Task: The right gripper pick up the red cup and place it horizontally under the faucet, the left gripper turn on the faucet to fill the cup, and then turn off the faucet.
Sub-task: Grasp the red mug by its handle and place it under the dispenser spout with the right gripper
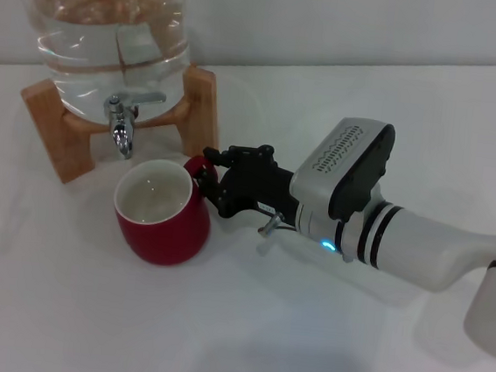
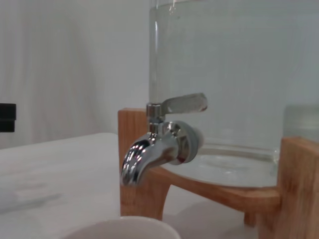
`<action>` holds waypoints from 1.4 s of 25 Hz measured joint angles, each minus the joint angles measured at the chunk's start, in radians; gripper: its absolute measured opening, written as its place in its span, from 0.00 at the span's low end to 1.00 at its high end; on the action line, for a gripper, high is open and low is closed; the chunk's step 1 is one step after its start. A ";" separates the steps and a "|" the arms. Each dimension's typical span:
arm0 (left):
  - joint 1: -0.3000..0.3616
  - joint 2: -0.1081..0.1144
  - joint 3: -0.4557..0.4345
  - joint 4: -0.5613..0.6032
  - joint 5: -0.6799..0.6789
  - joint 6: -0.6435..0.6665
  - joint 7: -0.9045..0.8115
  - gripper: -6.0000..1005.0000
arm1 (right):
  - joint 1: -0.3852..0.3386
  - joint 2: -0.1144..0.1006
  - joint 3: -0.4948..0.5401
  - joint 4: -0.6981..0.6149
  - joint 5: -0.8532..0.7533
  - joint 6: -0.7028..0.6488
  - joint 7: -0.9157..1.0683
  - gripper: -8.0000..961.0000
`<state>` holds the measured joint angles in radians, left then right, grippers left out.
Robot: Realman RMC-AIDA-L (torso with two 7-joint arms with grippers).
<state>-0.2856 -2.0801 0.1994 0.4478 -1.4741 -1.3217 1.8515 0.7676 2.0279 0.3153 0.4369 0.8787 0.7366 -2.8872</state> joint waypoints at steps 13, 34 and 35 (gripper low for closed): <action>-0.002 0.000 -0.001 0.000 0.000 0.003 0.000 0.72 | 0.019 0.000 0.021 0.030 -0.001 -0.061 -0.014 0.26; -0.002 0.000 0.003 0.000 0.000 0.006 0.000 0.72 | 0.061 0.000 0.050 0.044 -0.001 -0.119 -0.037 0.26; -0.002 0.000 0.003 0.000 0.000 0.006 0.000 0.72 | 0.062 0.000 0.050 0.045 -0.001 -0.120 -0.037 0.26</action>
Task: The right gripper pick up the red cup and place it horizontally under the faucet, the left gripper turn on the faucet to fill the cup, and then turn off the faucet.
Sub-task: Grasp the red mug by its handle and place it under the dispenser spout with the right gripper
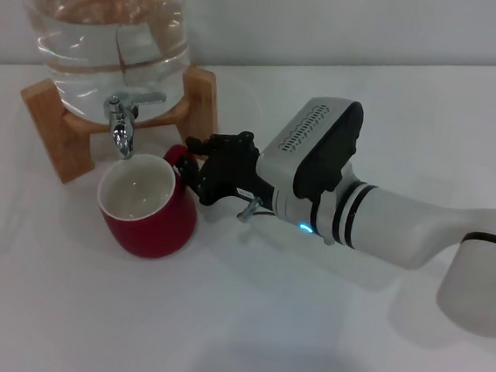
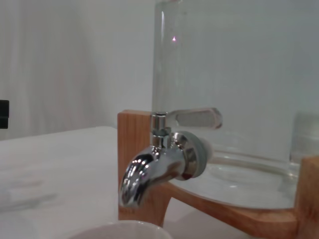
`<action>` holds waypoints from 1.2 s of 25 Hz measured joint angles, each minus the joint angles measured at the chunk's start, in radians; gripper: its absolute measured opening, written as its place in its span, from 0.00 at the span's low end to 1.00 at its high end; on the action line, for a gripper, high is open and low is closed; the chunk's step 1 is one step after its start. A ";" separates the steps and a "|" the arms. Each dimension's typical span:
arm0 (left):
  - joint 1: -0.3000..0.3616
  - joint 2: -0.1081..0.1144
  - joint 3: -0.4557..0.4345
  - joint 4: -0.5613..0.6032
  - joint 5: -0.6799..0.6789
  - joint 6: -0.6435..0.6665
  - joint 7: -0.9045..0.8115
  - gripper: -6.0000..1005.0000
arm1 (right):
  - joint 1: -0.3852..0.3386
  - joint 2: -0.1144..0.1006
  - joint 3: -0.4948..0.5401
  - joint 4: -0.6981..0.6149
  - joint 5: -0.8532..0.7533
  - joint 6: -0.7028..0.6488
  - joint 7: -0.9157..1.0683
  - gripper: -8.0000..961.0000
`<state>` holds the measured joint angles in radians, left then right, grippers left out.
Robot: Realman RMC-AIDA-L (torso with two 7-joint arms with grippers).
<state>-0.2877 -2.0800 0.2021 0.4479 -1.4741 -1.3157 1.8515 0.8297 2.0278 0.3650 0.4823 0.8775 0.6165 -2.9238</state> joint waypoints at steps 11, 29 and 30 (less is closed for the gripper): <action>0.002 0.000 0.000 0.000 0.000 -0.006 0.000 0.72 | 0.023 0.000 0.000 0.007 0.000 -0.023 0.008 0.26; 0.001 0.000 0.000 0.000 0.000 -0.009 0.000 0.72 | -0.003 0.000 0.034 -0.039 0.000 -0.012 0.010 0.26; 0.000 0.000 0.000 0.000 0.000 -0.010 0.000 0.72 | -0.003 0.000 0.036 -0.039 0.000 -0.012 0.010 0.26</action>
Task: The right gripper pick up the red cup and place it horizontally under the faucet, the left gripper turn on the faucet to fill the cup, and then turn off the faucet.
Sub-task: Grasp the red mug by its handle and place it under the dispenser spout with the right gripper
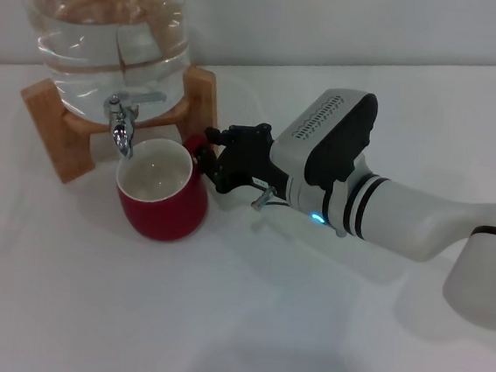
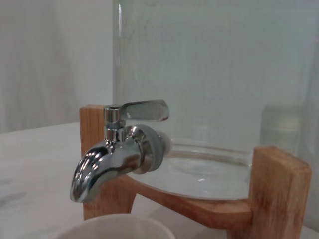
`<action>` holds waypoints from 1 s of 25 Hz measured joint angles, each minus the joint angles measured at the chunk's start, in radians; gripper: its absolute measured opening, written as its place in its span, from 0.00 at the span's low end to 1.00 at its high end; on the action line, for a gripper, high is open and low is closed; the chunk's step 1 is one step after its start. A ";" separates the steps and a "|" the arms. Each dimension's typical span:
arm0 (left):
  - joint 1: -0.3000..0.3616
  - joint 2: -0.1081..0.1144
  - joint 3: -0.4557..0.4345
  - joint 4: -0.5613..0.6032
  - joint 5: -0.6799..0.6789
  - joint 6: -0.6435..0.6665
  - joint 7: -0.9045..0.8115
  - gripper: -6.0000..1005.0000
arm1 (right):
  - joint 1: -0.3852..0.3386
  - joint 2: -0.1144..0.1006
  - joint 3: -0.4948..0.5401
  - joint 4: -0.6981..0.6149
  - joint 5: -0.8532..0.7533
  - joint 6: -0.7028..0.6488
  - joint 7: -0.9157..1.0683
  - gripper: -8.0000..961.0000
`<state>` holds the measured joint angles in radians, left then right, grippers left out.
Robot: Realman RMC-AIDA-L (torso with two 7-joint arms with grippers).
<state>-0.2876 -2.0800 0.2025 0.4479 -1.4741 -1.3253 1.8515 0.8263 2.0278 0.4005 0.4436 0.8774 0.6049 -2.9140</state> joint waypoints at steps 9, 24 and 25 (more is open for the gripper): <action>-0.001 0.000 -0.004 0.000 0.000 0.001 0.000 0.72 | -0.001 0.000 -0.002 0.000 0.000 0.001 0.000 0.26; -0.001 0.000 -0.003 0.000 0.000 0.009 0.000 0.72 | -0.015 0.000 0.001 -0.002 -0.001 0.020 0.001 0.26; -0.001 0.000 -0.003 0.000 0.000 0.009 0.000 0.72 | -0.015 0.000 0.000 -0.002 -0.001 0.019 0.001 0.26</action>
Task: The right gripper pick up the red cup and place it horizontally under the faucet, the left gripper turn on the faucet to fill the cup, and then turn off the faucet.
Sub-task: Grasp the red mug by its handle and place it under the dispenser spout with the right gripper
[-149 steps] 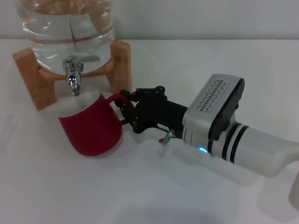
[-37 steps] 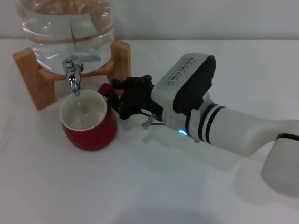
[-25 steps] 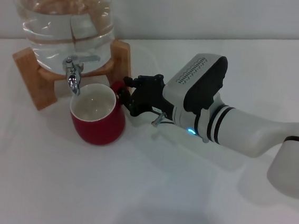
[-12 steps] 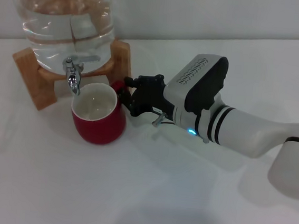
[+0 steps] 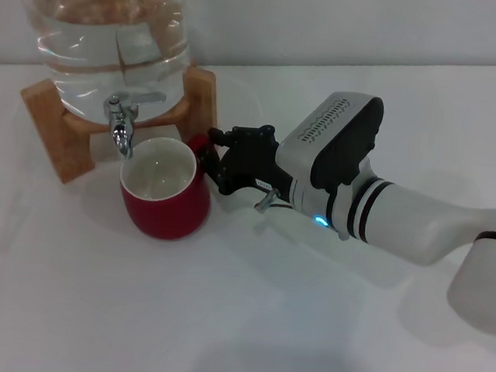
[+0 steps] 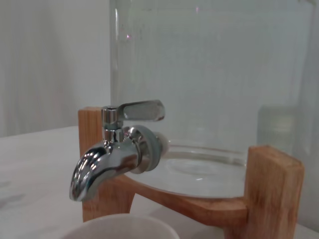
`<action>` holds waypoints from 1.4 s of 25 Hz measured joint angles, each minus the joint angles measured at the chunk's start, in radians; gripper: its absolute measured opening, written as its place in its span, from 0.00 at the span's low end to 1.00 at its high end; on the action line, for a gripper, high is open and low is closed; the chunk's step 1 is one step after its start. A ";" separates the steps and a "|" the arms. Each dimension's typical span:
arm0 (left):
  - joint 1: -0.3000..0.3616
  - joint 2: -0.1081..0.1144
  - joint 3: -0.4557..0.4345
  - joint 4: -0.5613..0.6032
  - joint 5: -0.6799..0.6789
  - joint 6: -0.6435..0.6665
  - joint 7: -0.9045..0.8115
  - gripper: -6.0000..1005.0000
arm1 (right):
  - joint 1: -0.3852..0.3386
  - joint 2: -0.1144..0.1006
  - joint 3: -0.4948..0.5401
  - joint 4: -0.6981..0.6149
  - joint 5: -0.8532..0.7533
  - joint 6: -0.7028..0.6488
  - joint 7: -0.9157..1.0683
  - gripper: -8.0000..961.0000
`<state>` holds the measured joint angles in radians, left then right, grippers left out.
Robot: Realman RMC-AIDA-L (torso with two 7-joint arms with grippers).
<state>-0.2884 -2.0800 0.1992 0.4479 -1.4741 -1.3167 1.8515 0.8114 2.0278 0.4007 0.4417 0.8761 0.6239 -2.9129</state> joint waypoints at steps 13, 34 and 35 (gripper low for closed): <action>0.000 0.000 -0.001 0.000 0.000 -0.003 0.000 0.72 | 0.002 0.000 -0.001 0.000 -0.040 -0.032 0.000 0.26; 0.001 0.001 0.001 0.000 0.000 -0.002 -0.001 0.71 | 0.002 -0.006 -0.001 0.010 -0.077 -0.056 0.013 0.26; 0.000 0.001 0.001 0.000 0.000 -0.002 -0.001 0.71 | 0.002 -0.005 -0.002 0.009 -0.077 -0.057 0.013 0.26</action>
<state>-0.2880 -2.0786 0.2003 0.4479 -1.4741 -1.3182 1.8507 0.8135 2.0225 0.3991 0.4510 0.7991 0.5672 -2.8995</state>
